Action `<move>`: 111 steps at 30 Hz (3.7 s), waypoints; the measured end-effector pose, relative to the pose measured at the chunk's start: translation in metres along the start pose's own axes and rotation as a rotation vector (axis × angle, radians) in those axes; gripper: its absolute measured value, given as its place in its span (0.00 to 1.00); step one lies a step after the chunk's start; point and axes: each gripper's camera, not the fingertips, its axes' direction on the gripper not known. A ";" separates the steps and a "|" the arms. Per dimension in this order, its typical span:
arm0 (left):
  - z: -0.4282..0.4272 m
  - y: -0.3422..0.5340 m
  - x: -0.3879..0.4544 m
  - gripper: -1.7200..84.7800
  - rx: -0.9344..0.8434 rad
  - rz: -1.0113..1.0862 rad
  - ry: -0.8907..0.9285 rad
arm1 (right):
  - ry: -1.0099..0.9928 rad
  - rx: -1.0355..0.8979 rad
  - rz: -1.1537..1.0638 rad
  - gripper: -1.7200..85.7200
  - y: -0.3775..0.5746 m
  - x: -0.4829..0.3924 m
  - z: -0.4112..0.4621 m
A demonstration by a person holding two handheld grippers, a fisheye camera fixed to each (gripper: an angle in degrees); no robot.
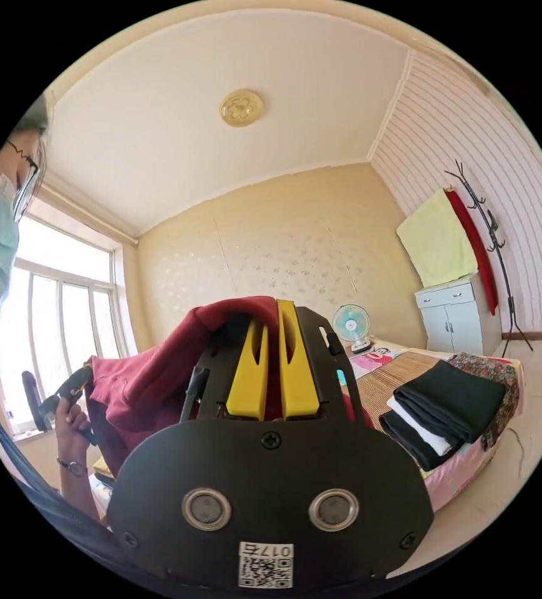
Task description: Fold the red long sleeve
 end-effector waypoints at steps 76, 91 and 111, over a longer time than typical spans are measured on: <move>0.171 0.236 -0.033 0.11 -0.889 -0.070 -0.528 | 0.094 -1.233 -0.039 0.06 0.341 0.089 0.280; 0.133 0.229 -0.083 0.06 -0.957 0.030 -0.729 | -0.007 -1.142 -0.068 0.08 0.329 0.046 0.266; 0.053 0.000 -0.276 0.03 -0.692 -0.464 -0.296 | -0.344 -1.265 -0.471 0.04 0.483 -0.209 0.407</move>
